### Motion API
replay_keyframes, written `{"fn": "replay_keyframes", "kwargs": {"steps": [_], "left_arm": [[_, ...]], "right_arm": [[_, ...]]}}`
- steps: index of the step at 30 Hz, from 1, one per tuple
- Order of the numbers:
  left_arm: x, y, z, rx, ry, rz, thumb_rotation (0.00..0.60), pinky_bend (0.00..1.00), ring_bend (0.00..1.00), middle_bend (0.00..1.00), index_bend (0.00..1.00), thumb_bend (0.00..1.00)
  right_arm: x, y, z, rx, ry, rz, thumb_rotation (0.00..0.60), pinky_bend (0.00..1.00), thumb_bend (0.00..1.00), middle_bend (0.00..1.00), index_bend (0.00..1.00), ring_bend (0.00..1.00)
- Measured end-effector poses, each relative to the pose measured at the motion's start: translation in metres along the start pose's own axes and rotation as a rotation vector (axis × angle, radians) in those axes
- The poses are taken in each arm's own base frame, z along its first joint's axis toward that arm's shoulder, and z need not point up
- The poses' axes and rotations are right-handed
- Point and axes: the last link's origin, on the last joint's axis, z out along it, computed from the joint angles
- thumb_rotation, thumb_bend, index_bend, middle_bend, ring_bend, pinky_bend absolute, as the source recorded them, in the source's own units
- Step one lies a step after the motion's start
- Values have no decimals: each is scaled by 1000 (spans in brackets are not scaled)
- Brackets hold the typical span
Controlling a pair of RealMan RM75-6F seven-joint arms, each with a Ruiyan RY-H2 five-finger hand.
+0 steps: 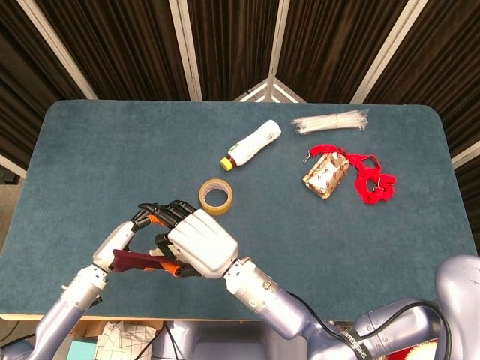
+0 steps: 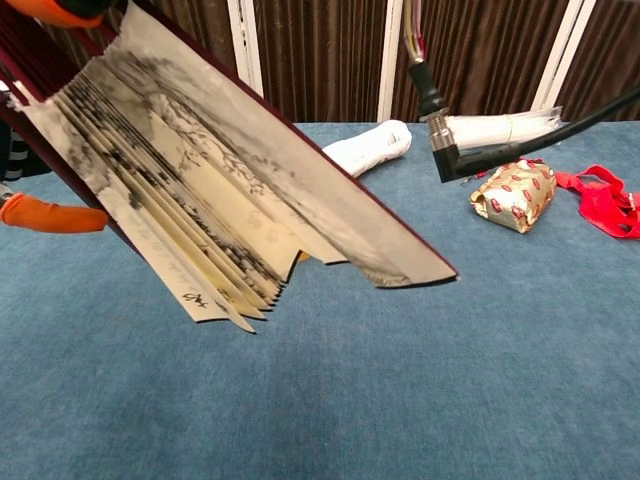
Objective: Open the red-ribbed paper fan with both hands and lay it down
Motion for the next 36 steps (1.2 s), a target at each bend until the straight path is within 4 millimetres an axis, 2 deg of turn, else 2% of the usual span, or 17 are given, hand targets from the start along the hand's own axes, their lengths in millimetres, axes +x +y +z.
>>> {"fn": "replay_keyframes", "kwargs": {"steps": [6, 12, 22, 36], "left_arm": [[-2, 4, 1, -12, 4, -16, 600, 98, 0, 152, 500, 420], [-1, 5, 0, -12, 17, 0, 600, 98, 0, 211, 616, 475], [9, 5, -4, 8, 54, 22, 600, 98, 0, 218, 623, 479], [32, 26, -6, -35, 120, 120, 600, 98, 0, 218, 622, 479]], "right_arm": [[0, -1, -1, 3, -2, 5, 600, 213, 392, 138, 731, 223], [1, -1, -2, 3, -6, -8, 600, 213, 392, 138, 731, 224], [7, 10, -7, -25, -4, -26, 600, 213, 392, 138, 731, 223], [17, 49, -22, -105, -39, -92, 600, 213, 392, 138, 731, 224]]}}
